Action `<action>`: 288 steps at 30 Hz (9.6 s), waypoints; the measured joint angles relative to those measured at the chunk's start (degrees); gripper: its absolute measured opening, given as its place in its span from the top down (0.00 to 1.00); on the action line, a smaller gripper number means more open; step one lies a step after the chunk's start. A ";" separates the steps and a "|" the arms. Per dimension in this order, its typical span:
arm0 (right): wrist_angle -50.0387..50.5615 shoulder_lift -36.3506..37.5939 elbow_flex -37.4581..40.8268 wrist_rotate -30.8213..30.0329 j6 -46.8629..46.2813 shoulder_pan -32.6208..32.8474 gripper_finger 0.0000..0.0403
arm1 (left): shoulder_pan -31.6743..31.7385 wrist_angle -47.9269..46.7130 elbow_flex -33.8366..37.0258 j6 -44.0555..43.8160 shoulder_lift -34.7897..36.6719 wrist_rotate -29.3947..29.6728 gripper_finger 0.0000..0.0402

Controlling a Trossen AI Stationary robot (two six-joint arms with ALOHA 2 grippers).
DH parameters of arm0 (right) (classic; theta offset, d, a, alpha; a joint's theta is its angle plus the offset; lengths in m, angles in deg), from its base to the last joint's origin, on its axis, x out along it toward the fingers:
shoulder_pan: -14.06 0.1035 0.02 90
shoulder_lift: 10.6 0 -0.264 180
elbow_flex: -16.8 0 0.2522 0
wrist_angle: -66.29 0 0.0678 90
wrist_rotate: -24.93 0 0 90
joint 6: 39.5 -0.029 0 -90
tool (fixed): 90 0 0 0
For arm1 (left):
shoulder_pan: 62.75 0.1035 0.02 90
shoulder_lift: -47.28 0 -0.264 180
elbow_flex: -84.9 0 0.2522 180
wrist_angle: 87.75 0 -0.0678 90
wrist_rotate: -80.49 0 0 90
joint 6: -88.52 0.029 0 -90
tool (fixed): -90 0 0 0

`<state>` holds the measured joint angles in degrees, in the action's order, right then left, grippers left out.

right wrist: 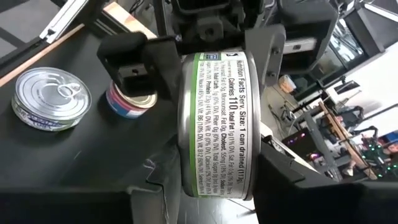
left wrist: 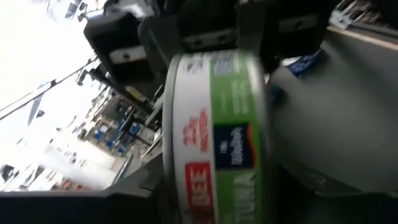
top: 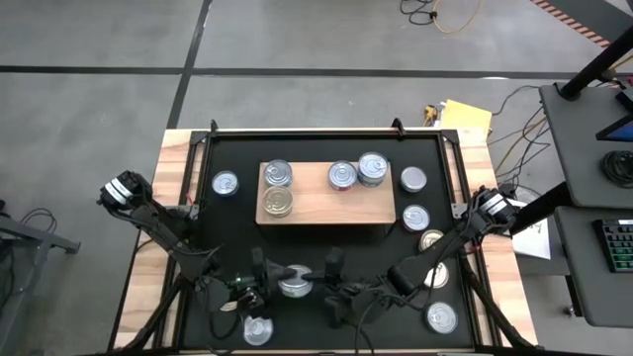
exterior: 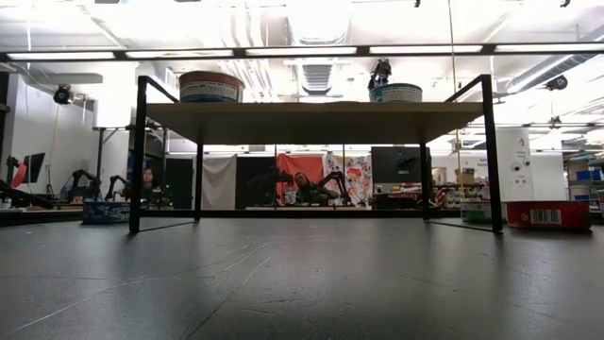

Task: Stack canned seafood by type on shelf
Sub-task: Put the green tuna can on the shelf

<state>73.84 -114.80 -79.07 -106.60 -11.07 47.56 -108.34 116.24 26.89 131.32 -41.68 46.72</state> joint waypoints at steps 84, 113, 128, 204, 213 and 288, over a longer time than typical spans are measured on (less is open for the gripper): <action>29.47 7.41 3.14 -5.96 -3.28 -13.65 0.67 | 5.68 6.82 17.62 -15.27 29.48 -2.61 0.49; 29.45 7.39 3.15 -0.70 -4.70 -17.20 0.51 | 5.75 6.78 17.62 -13.26 29.48 -2.59 0.49; 29.94 7.39 3.15 1.76 -10.75 -18.17 0.32 | 5.75 6.71 17.64 -13.26 29.48 -2.59 0.49; 26.03 7.87 2.89 23.80 -23.74 -30.85 0.98 | 6.23 4.17 17.68 -12.78 29.46 -2.61 0.49; 25.08 7.81 2.99 24.06 -20.81 -33.23 0.98 | 6.23 4.15 17.68 -11.95 29.46 -2.61 0.49; 29.04 5.49 -2.75 38.98 -26.61 -45.16 0.98 | 6.86 4.13 17.68 -10.25 29.48 -2.59 0.49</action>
<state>102.88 -109.31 -81.82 -67.61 -37.69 2.40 -101.47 120.37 44.57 121.08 -12.20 44.14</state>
